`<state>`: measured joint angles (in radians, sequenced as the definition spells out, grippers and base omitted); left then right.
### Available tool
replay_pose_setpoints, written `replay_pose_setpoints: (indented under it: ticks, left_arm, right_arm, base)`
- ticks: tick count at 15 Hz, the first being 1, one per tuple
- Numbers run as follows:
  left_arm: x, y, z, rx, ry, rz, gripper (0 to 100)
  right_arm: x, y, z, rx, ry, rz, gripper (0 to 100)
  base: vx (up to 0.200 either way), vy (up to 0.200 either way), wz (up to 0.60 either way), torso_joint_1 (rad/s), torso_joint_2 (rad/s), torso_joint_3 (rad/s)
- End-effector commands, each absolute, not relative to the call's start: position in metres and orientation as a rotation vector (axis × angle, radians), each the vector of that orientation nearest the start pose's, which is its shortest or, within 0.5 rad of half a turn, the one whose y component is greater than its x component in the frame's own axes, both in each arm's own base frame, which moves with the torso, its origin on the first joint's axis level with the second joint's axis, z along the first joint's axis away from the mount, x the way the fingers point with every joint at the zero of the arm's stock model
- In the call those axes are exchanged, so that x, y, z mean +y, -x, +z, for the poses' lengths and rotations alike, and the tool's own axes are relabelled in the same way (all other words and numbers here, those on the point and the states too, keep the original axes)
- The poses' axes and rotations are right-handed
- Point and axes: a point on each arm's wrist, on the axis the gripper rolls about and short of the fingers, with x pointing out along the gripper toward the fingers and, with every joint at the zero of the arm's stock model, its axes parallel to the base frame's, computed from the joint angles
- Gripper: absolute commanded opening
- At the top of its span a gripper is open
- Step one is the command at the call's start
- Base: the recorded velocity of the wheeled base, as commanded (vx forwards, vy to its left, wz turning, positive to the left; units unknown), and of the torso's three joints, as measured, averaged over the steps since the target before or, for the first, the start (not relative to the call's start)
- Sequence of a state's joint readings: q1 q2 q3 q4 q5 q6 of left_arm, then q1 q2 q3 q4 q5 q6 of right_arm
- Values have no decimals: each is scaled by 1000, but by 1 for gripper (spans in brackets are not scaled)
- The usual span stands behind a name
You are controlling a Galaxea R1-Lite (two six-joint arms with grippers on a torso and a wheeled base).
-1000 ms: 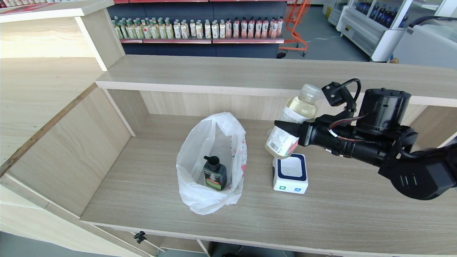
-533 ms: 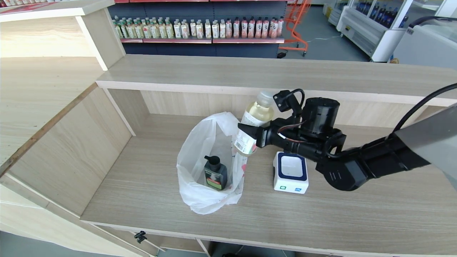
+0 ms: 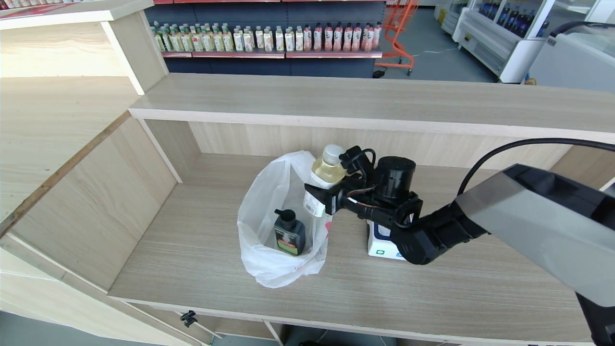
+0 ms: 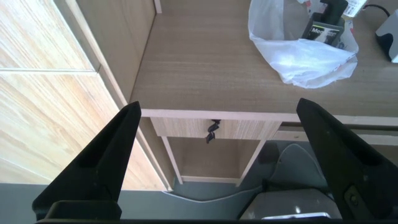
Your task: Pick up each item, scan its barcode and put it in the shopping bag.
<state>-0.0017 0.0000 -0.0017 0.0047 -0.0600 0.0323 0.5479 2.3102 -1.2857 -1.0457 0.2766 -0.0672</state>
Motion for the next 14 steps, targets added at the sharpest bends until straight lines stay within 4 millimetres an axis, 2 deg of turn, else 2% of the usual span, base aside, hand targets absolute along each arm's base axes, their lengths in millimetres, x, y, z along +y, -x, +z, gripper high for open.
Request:
replay_pose_setpoints:
  ticks: [1, 5, 11, 14]
  left_arm:
    - [-1, 23, 75, 4, -32, -61, 100]
    - [-1, 23, 75, 4, -32, -61, 100]
    - [-1, 23, 75, 4, -32, -61, 100]
    - [-1, 23, 75, 4, -32, -61, 100]
  right_arm:
    - [251, -400, 105, -59, 58, 827, 0]
    - [263, -412, 109, -118, 49, 889, 0]
    - [268, -419, 76, -81, 74, 915, 0]
    - [270, -424, 72, -100, 77, 923, 0]
  base:
    - [0, 0, 0, 0, 0, 0]
    - [0, 0, 0, 0, 0, 0]
    - [0, 0, 0, 0, 0, 0]
    - [0, 0, 0, 0, 0, 0]
